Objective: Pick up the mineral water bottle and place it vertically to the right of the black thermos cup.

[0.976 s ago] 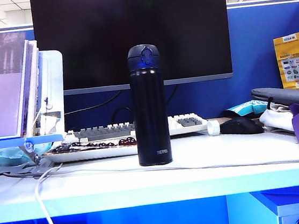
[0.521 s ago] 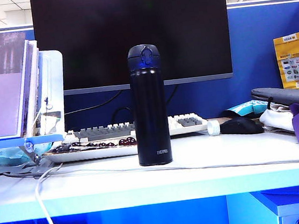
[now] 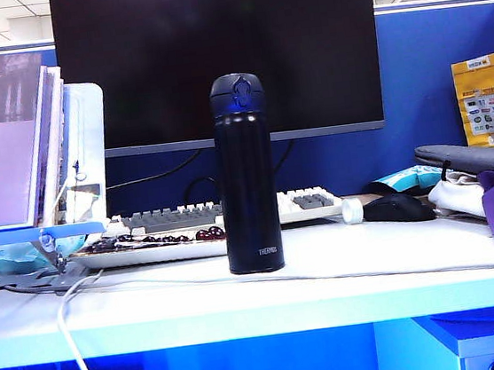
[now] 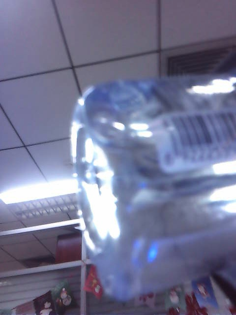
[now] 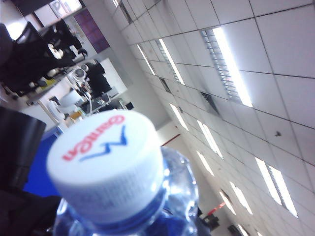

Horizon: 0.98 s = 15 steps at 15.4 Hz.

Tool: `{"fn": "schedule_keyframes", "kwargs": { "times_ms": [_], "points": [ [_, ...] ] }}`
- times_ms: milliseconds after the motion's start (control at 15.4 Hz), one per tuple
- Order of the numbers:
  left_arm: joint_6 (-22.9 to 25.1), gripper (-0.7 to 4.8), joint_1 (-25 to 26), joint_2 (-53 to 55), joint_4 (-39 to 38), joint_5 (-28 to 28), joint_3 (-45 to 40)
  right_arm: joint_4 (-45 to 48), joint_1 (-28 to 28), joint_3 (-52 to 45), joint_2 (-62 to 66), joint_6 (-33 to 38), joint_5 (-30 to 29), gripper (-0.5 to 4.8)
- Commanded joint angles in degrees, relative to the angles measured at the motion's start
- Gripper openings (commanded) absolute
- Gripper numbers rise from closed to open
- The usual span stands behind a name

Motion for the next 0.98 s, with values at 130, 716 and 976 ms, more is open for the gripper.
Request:
{"fn": "schedule_keyframes", "kwargs": {
  "times_ms": [130,716,976],
  "points": [
    [10.1,4.79,0.0,-0.2,1.3,4.6,0.1,3.1,0.0,0.7,-1.9,0.4,5.9,2.01],
    [32.6,4.79,0.0,-2.1,4.8,11.2,0.1,-2.5,0.0,0.8,-10.0,0.3,20.8,2.01],
    [45.2,4.79,0.0,-10.2,2.5,12.4,0.1,-11.8,0.0,0.8,-16.8,0.1,28.4,2.01]
  ]
}}
